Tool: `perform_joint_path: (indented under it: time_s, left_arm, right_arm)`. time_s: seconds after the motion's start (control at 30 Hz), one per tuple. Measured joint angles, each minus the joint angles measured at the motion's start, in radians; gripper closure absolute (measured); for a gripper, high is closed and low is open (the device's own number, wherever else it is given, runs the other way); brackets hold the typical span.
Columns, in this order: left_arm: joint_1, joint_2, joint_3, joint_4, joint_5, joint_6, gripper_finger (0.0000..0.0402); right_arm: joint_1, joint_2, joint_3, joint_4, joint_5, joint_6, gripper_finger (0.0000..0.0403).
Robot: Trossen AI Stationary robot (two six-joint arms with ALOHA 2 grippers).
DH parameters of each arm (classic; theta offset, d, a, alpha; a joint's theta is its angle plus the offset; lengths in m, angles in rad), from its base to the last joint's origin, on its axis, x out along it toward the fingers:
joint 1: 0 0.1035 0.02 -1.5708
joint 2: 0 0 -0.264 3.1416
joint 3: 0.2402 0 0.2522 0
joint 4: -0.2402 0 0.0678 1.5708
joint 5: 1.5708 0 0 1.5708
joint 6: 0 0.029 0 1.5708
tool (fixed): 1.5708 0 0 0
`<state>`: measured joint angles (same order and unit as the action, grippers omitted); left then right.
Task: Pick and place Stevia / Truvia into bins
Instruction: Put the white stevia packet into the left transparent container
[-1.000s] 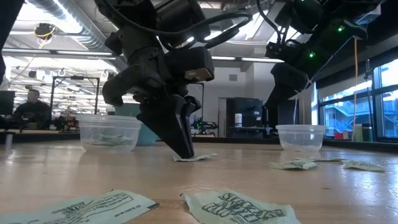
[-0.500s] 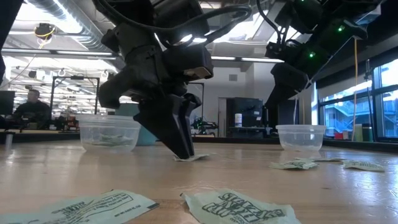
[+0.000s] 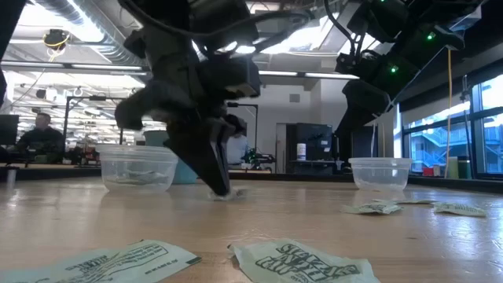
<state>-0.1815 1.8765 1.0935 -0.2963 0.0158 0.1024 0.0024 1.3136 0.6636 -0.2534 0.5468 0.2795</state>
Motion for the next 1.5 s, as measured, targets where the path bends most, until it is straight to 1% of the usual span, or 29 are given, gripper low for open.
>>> perform_joint_path:
  time_s: [0.13, 0.33, 0.43, 0.53, 0.73, 0.87, 0.97, 1.13, 1.17, 1.23, 1.33, 1.4, 1.5]
  left_arm:
    - [0.001, -0.102, 0.002, -0.072, 0.000, 0.000, 0.0397]
    - [0.007, -0.293, 0.002, -0.242, -0.012, -0.035, 0.0399]
    - [0.007, -0.362, 0.002, -0.343, -0.061, -0.101, 0.0398]
    - [0.007, -0.408, -0.039, -0.354, -0.106, -0.147, 0.0400]
    - [0.046, -0.414, -0.178, -0.356, -0.106, -0.240, 0.0397]
    - [0.077, -0.414, -0.258, -0.324, -0.092, -0.291, 0.0400]
    - [0.096, -0.414, -0.289, -0.295, -0.063, -0.299, 0.0398]
    - [0.119, -0.414, -0.306, -0.270, -0.059, -0.300, 0.0391]
    - [0.123, -0.414, -0.306, -0.266, -0.059, -0.299, 0.0389]
    - [0.130, -0.414, -0.306, -0.255, -0.057, -0.288, 0.0381]
    - [0.134, -0.418, -0.306, -0.251, -0.046, -0.275, 0.0362]
    - [0.136, -0.431, -0.306, -0.251, -0.046, -0.273, 0.0347]
    - [0.137, -0.468, -0.306, -0.252, -0.047, -0.249, 0.0328]
  right_arm:
    - [0.000, 0.000, 0.000, 0.000, 0.000, 0.000, 0.0285]
    - [0.000, 0.000, 0.000, 0.001, 0.000, 0.003, 0.0285]
    - [0.000, 0.000, 0.000, -0.001, 0.000, 0.008, 0.0285]
    - [0.000, 0.000, 0.000, 0.000, 0.000, 0.008, 0.0285]
    - [0.003, 0.000, 0.000, -0.003, 0.000, 0.003, 0.0285]
    - [0.003, 0.000, 0.000, -0.003, -0.002, 0.004, 0.0285]
    - [0.003, 0.000, 0.000, 0.002, -0.028, 0.004, 0.0285]
    - [0.003, 0.000, 0.000, 0.008, -0.036, 0.003, 0.0285]
    - [0.003, 0.000, 0.000, 0.011, -0.046, 0.002, 0.0285]
    - [0.005, 0.000, 0.008, 0.002, -0.114, -0.023, 0.0285]
    - [0.021, 0.000, 0.042, 0.003, -0.284, -0.078, 0.0285]
    - [0.037, 0.000, 0.069, 0.003, -0.376, -0.099, 0.0285]
    - [0.072, -0.001, 0.103, -0.019, -0.442, -0.131, 0.0285]
